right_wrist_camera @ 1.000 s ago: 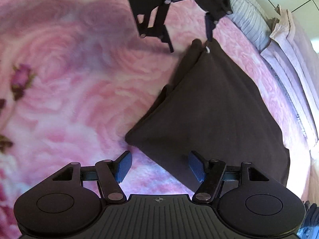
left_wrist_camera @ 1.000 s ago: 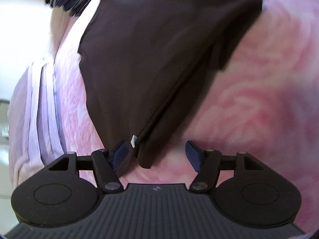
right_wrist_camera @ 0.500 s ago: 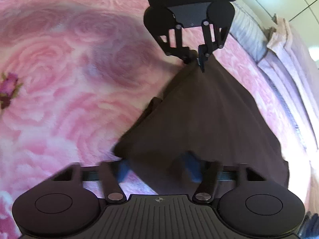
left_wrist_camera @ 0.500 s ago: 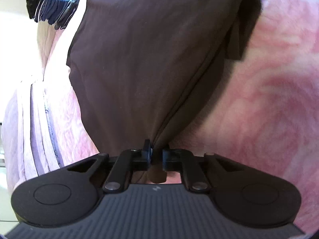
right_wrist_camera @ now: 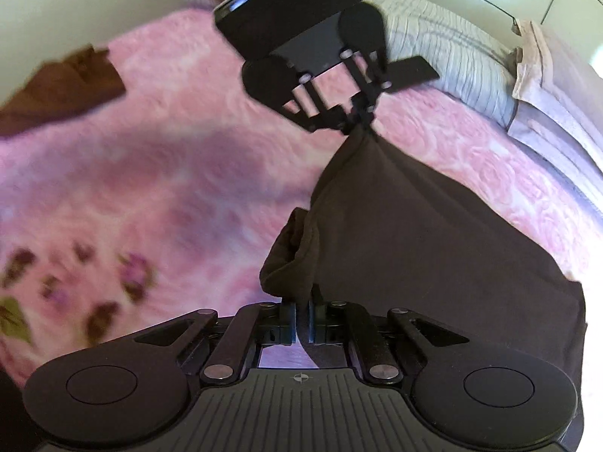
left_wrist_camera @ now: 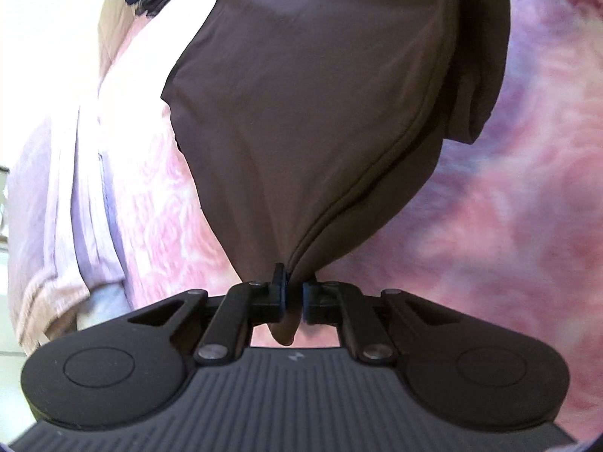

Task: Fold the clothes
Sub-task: 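Lift the sweater with both grippers and fold it over onto itself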

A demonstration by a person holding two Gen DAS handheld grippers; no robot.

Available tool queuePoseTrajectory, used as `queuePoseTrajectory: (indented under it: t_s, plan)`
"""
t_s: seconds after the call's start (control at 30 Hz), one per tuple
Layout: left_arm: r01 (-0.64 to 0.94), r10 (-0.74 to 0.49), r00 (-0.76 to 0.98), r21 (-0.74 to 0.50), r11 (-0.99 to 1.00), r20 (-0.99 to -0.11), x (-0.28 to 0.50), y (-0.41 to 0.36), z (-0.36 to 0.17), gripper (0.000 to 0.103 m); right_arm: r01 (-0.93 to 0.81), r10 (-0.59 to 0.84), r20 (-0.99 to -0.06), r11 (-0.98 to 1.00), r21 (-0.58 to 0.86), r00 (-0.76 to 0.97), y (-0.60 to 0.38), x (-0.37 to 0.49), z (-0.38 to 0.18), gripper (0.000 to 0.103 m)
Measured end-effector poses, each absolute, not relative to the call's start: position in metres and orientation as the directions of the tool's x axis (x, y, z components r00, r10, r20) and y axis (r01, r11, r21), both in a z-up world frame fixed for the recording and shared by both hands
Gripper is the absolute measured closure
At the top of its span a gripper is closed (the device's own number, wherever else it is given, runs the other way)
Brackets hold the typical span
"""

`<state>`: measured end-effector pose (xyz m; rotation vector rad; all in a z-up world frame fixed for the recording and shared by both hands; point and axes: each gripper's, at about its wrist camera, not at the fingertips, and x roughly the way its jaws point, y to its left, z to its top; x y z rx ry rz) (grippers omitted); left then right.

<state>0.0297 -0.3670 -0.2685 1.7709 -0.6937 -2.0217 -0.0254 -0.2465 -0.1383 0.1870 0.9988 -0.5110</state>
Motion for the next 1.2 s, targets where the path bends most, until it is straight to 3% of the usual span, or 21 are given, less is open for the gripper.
queuePoseTrajectory:
  t_s: [0.37, 0.53, 0.7, 0.9, 1.2]
  plan:
    - [-0.003, -0.548, -0.079, 0.55, -0.835, -0.833, -0.079, -0.467, -0.163, 0.098, 0.648, -0.379, -0.698, 0.744, 0.161, 0.608, -0.31, -0.133, -0.055, 0.099]
    - [-0.047, -0.529, -0.08, 0.534, -0.844, -0.845, -0.164, -0.538, -0.147, 0.098, 0.744, -0.441, -0.648, 0.593, 0.309, 0.621, -0.368, -0.219, -0.041, 0.099]
    - [-0.171, -0.484, -0.079, 0.49, -0.855, -0.872, -0.253, -0.601, -0.18, 0.097, 0.813, -0.494, -0.648, 0.409, 0.416, 0.58, -0.416, -0.307, -0.067, 0.1]
    - [-0.249, -0.382, -0.059, 0.384, -0.889, -0.922, -0.33, -0.66, -0.254, 0.097, 0.83, -0.501, -0.681, 0.157, 0.535, 0.534, -0.453, -0.379, -0.138, 0.1]
    - [-0.275, -0.285, -0.062, 0.29, -0.916, -0.957, -0.337, -0.67, -0.308, 0.097, 0.807, -0.501, -0.719, -0.067, 0.587, 0.481, -0.454, -0.426, -0.183, 0.103]
